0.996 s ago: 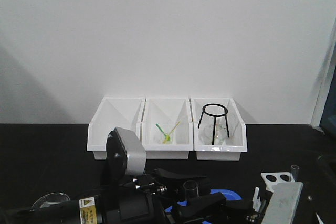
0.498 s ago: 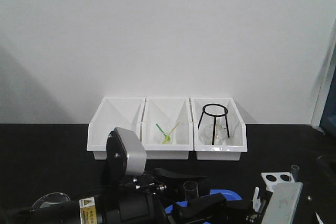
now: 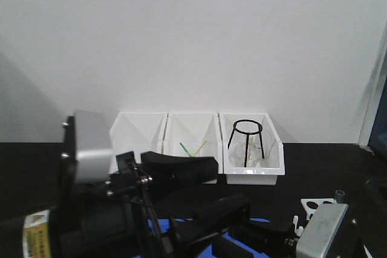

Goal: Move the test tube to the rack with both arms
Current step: 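Close the right gripper on the tube and open the left gripper, then carry the test tube with the right gripper above the white rack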

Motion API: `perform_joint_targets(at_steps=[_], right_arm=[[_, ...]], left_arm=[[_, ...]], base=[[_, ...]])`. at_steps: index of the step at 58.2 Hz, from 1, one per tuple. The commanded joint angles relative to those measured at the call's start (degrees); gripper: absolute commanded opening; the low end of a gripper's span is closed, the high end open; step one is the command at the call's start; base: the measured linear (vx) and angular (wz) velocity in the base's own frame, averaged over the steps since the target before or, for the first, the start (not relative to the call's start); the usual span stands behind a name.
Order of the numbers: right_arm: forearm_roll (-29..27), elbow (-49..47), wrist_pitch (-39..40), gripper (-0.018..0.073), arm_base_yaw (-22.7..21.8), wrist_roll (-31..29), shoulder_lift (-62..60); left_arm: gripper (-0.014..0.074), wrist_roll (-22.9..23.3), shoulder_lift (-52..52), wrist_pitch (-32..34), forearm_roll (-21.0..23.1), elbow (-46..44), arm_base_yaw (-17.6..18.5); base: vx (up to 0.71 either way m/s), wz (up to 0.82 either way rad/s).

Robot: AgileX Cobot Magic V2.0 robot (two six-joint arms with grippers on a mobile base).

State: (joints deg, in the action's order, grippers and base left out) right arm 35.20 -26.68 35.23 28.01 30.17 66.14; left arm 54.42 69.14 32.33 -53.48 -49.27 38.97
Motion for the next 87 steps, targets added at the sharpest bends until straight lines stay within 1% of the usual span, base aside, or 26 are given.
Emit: perform_joint_targets(at_steps=[1, 6, 12, 17, 19, 22, 26, 29, 32, 35, 37, 39, 46, 51, 55, 58, 65, 68, 71, 72, 73, 77, 82, 87], right_arm=[[-4.4, -2.0, 4.3, -0.0013, 0.0, -3.4, -0.8], [-8.6, -2.0, 4.8, -0.0013, 0.0, -7.9, -0.8], [-16.2, -2.0, 5.1, -0.0011, 0.0, -14.5, -0.8], [-21.4, -2.0, 5.6, -0.0010, 0.0, -20.4, -0.8], [-22.4, -1.6, 6.2, -0.0009, 0.0, -21.9, -0.8], [-24.5, -0.1, 9.2, -0.0008, 0.0, -24.4, -0.8], [-29.4, 3.4, 14.7, -0.0008, 0.0, -26.5, -0.8], [-33.8, 6.7, 19.9, -0.0008, 0.0, -28.7, -0.8], [-39.3, 10.4, 25.5, -0.0008, 0.0, -32.0, -0.8], [-43.8, 13.1, 30.7, -0.0008, 0.0, -33.7, -0.8], [-46.3, 14.4, 33.1, -0.0008, 0.0, -33.9, -0.8], [-48.4, 15.6, 35.3, -0.0008, 0.0, -33.8, -0.9], [-51.1, 16.7, 37.0, -0.0008, -0.3, -34.2, -1.0], [-51.0, 16.7, 37.4, -0.0008, -2.9, -35.3, -1.0], [-50.5, 16.7, 37.2, -0.0008, -7.2, -34.4, -1.0], [-48.7, 16.7, 37.0, -0.0008, -11.1, -32.0, -1.0], [-40.4, 16.2, 35.0, -0.0008, -21.2, -27.4, -1.0], [-35.2, 15.1, 33.0, -0.0008, -25.5, -25.3, -1.0], [-30.5, 13.9, 31.4, -0.0008, -28.7, -23.3, -1.0], [-27.7, 13.0, 30.7, -0.0008, -29.8, -22.4, -1.0], [-26.3, 12.6, 30.3, -0.0008, -30.8, -21.3, -1.0], [-20.0, 9.9, 27.9, -0.0008, -33.2, -18.0, -0.5], [-14.0, 7.1, 24.9, -0.0008, -34.6, -16.8, 1.6], [-11.3, 5.7, 25.2, -0.0008, -34.8, -15.9, 5.0]], left_arm=[[0.0502, -0.2, -5.4, -3.0, 2.7, -1.9, 0.3], [0.0495, -0.2, -8.8, -9.5, 2.7, -1.8, 0.3], [0.0451, -0.2, -11.7, -16.6, 2.7, -1.8, 0.3], [0.0364, -0.2, -13.5, -23.3, 2.7, -1.8, 0.3], [0.0330, -0.2, -13.6, -25.3, 2.7, -1.8, 0.3], [0.0279, -0.1, -13.6, -27.1, 2.7, -1.8, 0.3], [0.0184, 0.2, -13.6, -29.2, 2.7, -1.8, 0.3], [0.0122, 0.6, -13.5, -30.2, 2.7, -1.8, 0.3], [0.0066, 0.7, -13.5, -31.0, 2.7, -1.8, 0.3], [0.0015, 0.7, -13.5, -31.9, 2.7, -1.8, 0.3], [-0.0010, 0.7, -13.5, -32.3, 2.7, -1.7, 0.3], [-0.0008, 0.7, -13.5, -32.3, 2.7, -1.5, 0.3], [-0.0007, 0.7, -13.5, -32.3, 2.7, -0.1, 0.3], [-0.0008, 0.7, -13.5, -32.3, 2.7, 1.2, 0.3], [-0.0006, 0.7, -13.5, -32.3, 2.7, 2.2, 0.3], [-0.0006, 0.8, -13.5, -32.3, 2.7, 2.6, 0.3], [-0.0006, 0.8, -13.5, -32.3, 2.7, 2.9, 0.3], [-0.0006, 0.8, -13.5, -32.3, 2.7, 2.9, 0.3], [-0.0006, 0.8, -13.5, -32.3, 2.7, 2.9, 0.3], [-0.0006, 0.8, -13.5, -32.3, 2.7, 2.9, 0.3], [-0.0006, 0.8, -13.5, -32.3, 2.7, 2.9, 0.3], [-0.0006, 0.8, -13.5, -32.3, 2.7, 2.9, 0.3], [-0.0006, 0.8, -13.5, -32.3, 2.7, 2.9, 0.3], [-0.0006, 0.8, -13.5, -32.3, 2.7, 2.9, 0.3]], base=[[0.00, 0.00], [0.00, 0.00], [0.00, 0.00], [0.00, 0.00], [0.00, 0.00], [0.00, 0.00], [0.00, 0.00], [0.00, 0.00], [0.00, 0.00], [0.00, 0.00], [0.00, 0.00], [0.00, 0.00], [0.00, 0.00], [0.00, 0.00], [0.00, 0.00], [0.00, 0.00], [0.00, 0.00], [0.00, 0.00], [0.00, 0.00], [0.00, 0.00], [0.00, 0.00], [0.00, 0.00], [0.00, 0.00], [0.00, 0.00]])
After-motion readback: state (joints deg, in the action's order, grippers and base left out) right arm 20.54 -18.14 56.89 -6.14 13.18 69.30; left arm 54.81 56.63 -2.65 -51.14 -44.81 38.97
